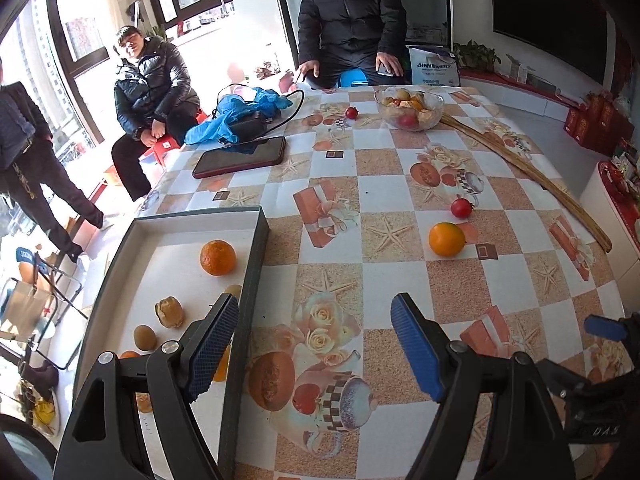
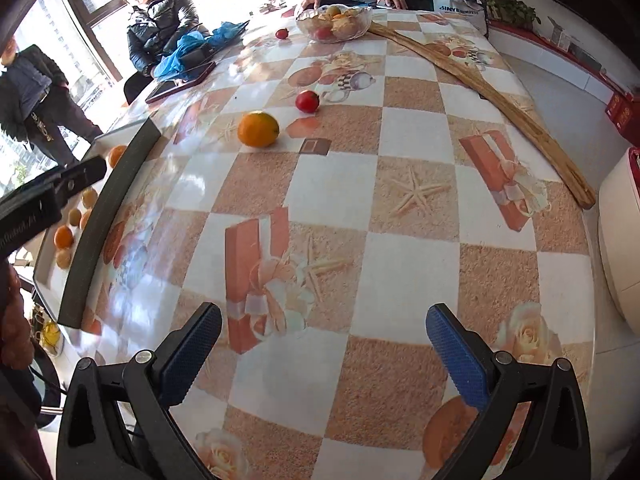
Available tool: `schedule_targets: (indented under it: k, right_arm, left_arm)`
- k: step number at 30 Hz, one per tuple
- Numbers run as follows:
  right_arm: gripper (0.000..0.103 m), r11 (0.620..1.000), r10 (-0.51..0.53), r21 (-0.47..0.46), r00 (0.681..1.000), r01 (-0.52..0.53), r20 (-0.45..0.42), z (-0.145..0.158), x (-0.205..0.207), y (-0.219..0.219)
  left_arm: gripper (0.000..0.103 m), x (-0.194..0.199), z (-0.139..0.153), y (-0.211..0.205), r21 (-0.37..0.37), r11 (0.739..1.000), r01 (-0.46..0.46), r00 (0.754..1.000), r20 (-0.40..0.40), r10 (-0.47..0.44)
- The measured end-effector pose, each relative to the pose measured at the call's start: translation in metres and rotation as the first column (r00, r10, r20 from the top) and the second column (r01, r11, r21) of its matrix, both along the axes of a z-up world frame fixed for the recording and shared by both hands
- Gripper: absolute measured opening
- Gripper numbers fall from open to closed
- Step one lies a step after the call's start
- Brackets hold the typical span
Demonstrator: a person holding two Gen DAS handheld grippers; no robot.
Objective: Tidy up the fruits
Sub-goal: 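Lower the right tool onto the red tomato and close it, then grasp the orange with the left tool while the right tool holds the tomato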
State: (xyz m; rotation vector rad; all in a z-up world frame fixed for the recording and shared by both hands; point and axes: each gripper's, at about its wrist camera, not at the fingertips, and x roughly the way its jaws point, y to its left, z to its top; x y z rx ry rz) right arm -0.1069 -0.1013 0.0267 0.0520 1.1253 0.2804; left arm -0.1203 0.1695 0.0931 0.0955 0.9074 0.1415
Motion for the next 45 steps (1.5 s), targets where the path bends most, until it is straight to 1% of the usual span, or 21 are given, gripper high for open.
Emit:
schedule_targets:
  k: [3, 5, 9, 12, 14, 15, 16, 18, 20, 21, 22, 23, 28, 33, 36, 38, 39, 40, 41, 42, 45]
  right_arm:
    - [0.103, 0.999, -0.027, 0.020, 1.000, 0.027, 0.007, 0.015, 0.043, -0.001]
    - [0.103, 0.998, -0.062, 0.027, 0.998, 0.062, 0.012, 0.015, 0.079, 0.000]
    - [0.103, 0.989, -0.132, 0.062, 0.991, 0.134, -0.033, -0.002, 0.129, 0.006]
    - [0.102, 0.987, -0.144, 0.066, 0.990, 0.144, -0.012, -0.009, 0.152, 0.020]
    - [0.089, 0.990, -0.128, 0.054, 0.992, 0.127, 0.005, -0.011, 0.162, 0.032]
    - [0.080, 0.993, -0.113, 0.042, 0.994, 0.113, 0.002, -0.013, 0.166, 0.038]
    - [0.074, 0.995, -0.099, 0.027, 0.995, 0.099, -0.006, -0.017, 0.170, 0.044]
    - [0.074, 0.996, -0.081, -0.037, 0.997, 0.081, 0.021, -0.019, 0.168, 0.055]
    - [0.064, 0.993, -0.069, -0.097, 0.996, 0.074, 0.051, -0.021, 0.163, 0.060]
    - [0.048, 0.988, -0.068, -0.131, 0.995, 0.077, 0.070, -0.021, 0.160, 0.060]
    - [0.026, 0.987, -0.063, -0.143, 0.994, 0.075, 0.087, -0.020, 0.157, 0.058]
    - [0.026, 0.987, -0.064, -0.140, 0.994, 0.076, 0.094, -0.020, 0.156, 0.054]
    - [0.025, 0.994, -0.110, 0.001, 0.991, 0.110, 0.078, -0.017, 0.141, 0.016]
    - [0.025, 0.993, -0.120, 0.002, 0.989, 0.120, 0.090, -0.017, 0.108, -0.011]
    - [0.026, 0.992, -0.128, 0.011, 0.987, 0.128, 0.093, -0.017, 0.091, -0.021]
    - [0.026, 0.992, -0.129, 0.014, 0.987, 0.128, 0.092, -0.017, 0.083, -0.025]
    - [0.026, 0.992, -0.126, 0.010, 0.988, 0.125, 0.094, -0.017, 0.080, -0.025]
    - [0.026, 0.993, -0.121, 0.006, 0.988, 0.121, 0.097, -0.017, 0.077, -0.025]
    - [0.026, 0.993, -0.116, 0.005, 0.988, 0.116, 0.099, -0.017, 0.073, -0.024]
    - [0.026, 0.994, -0.111, 0.003, 0.988, 0.111, 0.103, -0.017, 0.070, -0.023]
    - [0.026, 0.995, -0.094, -0.005, 0.989, 0.095, 0.114, -0.018, 0.058, -0.019]
  left_arm:
    - [0.082, 0.004, -0.006, 0.001, -0.040, 0.999, 0.031, 0.999, -0.018, -0.032]
    - [0.082, 0.007, -0.012, -0.002, -0.057, 0.997, 0.044, 0.999, -0.030, -0.046]
    - [0.082, 0.015, -0.018, -0.004, -0.065, 0.996, 0.066, 0.997, -0.040, -0.068]
    - [0.082, 0.024, -0.020, -0.005, -0.067, 0.995, 0.078, 0.996, -0.040, -0.081]
    - [0.082, 0.030, -0.022, -0.007, -0.065, 0.994, 0.088, 0.995, -0.038, -0.091]
    - [0.082, 0.033, -0.024, -0.009, -0.060, 0.994, 0.091, 0.995, -0.038, -0.094]
    - [0.082, 0.035, -0.025, -0.010, -0.057, 0.994, 0.096, 0.994, -0.041, -0.099]
    - [0.082, 0.040, -0.029, -0.013, -0.064, 0.992, 0.111, 0.992, -0.046, -0.115]
    - [0.082, 0.044, -0.031, -0.017, -0.074, 0.990, 0.124, 0.991, -0.044, -0.127]
    - [0.082, 0.046, -0.031, -0.019, -0.078, 0.989, 0.130, 0.990, -0.041, -0.133]
    - [0.082, 0.048, -0.032, -0.021, -0.082, 0.988, 0.133, 0.990, -0.038, -0.136]
    - [0.082, 0.051, -0.033, -0.024, -0.089, 0.987, 0.135, 0.990, -0.034, -0.139]
    - [0.082, 0.071, -0.041, -0.042, -0.156, 0.974, 0.161, 0.985, -0.039, -0.169]
    - [0.082, 0.100, -0.054, -0.061, -0.203, 0.967, 0.151, 0.986, -0.034, -0.161]
    - [0.081, 0.117, -0.068, -0.070, -0.237, 0.962, 0.138, 0.984, -0.078, -0.160]
    - [0.081, 0.122, -0.079, -0.077, -0.217, 0.969, 0.122, 0.982, -0.118, -0.150]
    - [0.079, 0.123, -0.083, -0.078, -0.210, 0.971, 0.114, 0.981, -0.127, -0.143]
    - [0.072, 0.120, -0.083, -0.081, -0.181, 0.977, 0.116, 0.985, -0.104, -0.137]
    - [0.055, 0.117, -0.083, -0.083, -0.156, 0.980, 0.126, 0.986, -0.092, -0.142]
    - [0.044, 0.114, -0.082, -0.084, -0.147, 0.979, 0.139, 0.985, -0.083, -0.152]
    - [0.043, 0.098, -0.081, -0.081, -0.158, 0.975, 0.157, 0.982, -0.082, -0.171]
